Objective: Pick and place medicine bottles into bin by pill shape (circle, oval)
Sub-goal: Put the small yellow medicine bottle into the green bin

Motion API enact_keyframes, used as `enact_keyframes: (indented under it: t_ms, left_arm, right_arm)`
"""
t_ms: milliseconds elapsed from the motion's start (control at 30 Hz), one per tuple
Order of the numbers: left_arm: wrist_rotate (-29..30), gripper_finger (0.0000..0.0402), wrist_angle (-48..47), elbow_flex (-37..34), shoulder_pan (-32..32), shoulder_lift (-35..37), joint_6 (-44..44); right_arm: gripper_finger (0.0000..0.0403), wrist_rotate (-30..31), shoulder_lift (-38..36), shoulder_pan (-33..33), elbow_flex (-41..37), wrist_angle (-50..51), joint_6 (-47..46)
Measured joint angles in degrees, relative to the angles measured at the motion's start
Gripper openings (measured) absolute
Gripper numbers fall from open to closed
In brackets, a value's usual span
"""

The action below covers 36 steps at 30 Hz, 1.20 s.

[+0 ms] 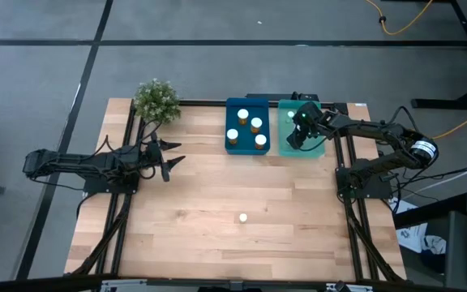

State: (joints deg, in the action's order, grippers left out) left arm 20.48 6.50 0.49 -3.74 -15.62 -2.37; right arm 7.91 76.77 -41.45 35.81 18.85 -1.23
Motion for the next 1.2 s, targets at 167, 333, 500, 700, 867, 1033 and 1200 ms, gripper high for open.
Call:
enact_keyframes:
  t_ms: [167,333,500,700,867,1033,1200]
  left_arm:
    - [-0.01,0.0234,0.0,-0.01,0.0,0.0,0.01]
    - [0.01,0.0234,0.0,0.0,-0.01,0.0,0.02]
    - [0.01,0.0234,0.02,0.0,-0.01,0.0,0.0]
    - [0.01,0.0234,0.0,-0.02,0.01,0.0,0.0]
    - [0.01,0.0234,0.0,0.0,0.01,0.0,0.0]
    - [0.01,0.0234,0.01,-0.01,-0.01,0.0,0.0]
    - [0.01,0.0234,0.0,-0.02,0.0,0.0,0.0]
  right_arm:
    - [0.0176,0.01,-1.04,0.0,0.0,-0.2,-0.03]
    - [0.0176,0.02,-4.67,0.0,0.0,0.08,-1.37]
    - [0.0176,0.01,-8.84,0.07,0.0,1.15,-2.16]
    - [0.0176,-5.03,-14.35,2.22,0.0,2.51,-4.67]
    - [0.0176,-18.46,-19.56,6.52,0.0,1.61,-5.49]
    - [0.0176,-24.9,-23.08,14.28,0.0,1.48,-7.9]
    - [0.0176,-24.45,-21.7,26.7,0.02,0.59,-11.27]
